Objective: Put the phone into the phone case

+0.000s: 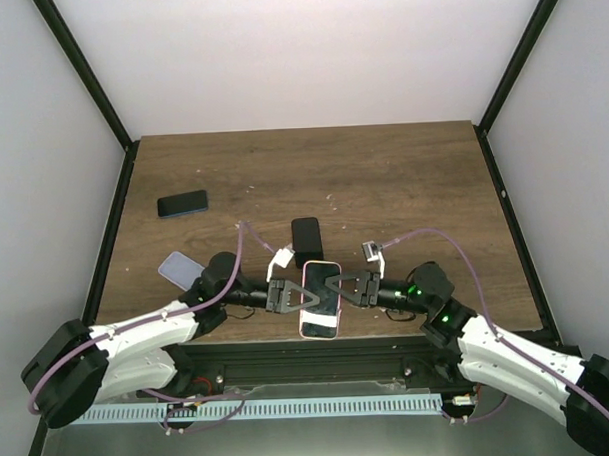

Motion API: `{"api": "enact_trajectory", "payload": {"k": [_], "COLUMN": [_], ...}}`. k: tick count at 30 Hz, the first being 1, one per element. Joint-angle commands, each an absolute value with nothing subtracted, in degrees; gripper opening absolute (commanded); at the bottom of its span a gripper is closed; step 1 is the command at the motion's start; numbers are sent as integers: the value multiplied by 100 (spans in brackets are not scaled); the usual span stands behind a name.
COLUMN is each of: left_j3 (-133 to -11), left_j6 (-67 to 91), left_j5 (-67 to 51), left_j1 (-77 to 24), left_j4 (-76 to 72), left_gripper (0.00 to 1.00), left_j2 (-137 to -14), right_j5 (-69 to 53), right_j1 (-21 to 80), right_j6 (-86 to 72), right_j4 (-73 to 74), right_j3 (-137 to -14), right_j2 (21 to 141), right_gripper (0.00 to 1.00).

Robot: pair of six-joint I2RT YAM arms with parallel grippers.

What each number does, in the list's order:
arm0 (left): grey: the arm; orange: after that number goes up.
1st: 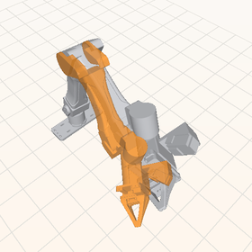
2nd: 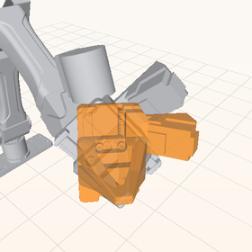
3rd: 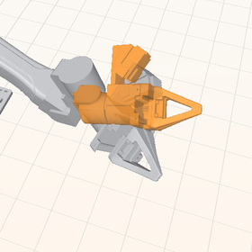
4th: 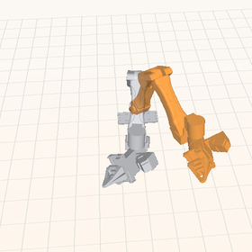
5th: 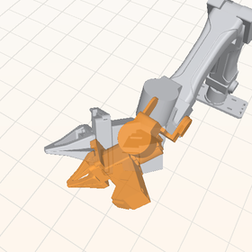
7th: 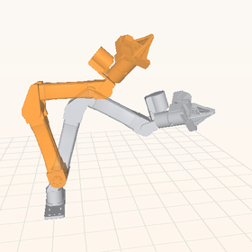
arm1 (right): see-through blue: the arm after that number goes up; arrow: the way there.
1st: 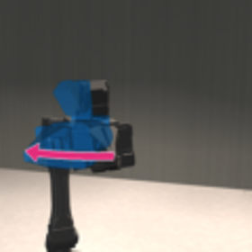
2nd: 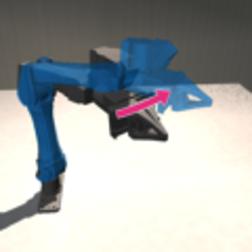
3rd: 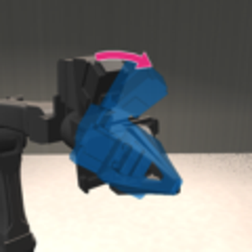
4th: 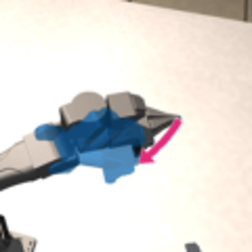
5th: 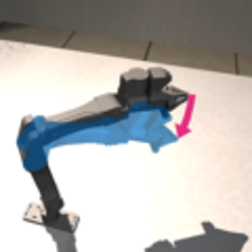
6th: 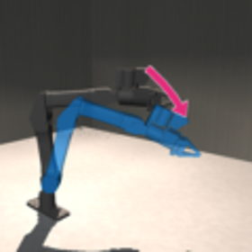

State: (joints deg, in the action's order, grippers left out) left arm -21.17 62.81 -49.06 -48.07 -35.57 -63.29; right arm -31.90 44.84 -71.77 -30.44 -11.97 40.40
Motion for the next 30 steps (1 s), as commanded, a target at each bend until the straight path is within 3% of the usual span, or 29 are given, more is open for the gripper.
{"api": "enact_trajectory", "payload": {"k": [1,11,16,18,23,27,30], "left_j3": [-2075,-2168,-2180,-2224,-2446,-2513,-2521], "left_j6": [6254,6021,5900,5841,5494,5439,5449], "left_j5": [-5376,-5531,-5440,-5314,-5063,-5123,-5148], "left_j1": [-4792,-4792,-4789,-4785,-4785,-4781,-4783], "left_j4": [-4007,-3627,-3336,-3093,-2192,-2081,-2075], "left_gripper": [11,12,12,12,12,12,12], "left_j2": [-6322,-6196,-6184,-6150,-6100,-6126,-6111], "right_j5": [-3072,-2876,-2610,-2651,-2690,-2666,-2598], "right_j1": [4500,4501,4496,4491,4491,4491,4491], "right_j6": [-7172,-7295,-7253,-7093,-6647,-6580,-6663], "right_j4": [-3331,-3372,-3211,-3106,-2515,-2345,-2455], "right_j3": [-1531,-1572,-1516,-1594,-1869,-1905,-1829], "right_j2": [3792,3575,3418,3402,3403,3361,3278], "right_gripper": [42,34,6,1,2,30,34]}}
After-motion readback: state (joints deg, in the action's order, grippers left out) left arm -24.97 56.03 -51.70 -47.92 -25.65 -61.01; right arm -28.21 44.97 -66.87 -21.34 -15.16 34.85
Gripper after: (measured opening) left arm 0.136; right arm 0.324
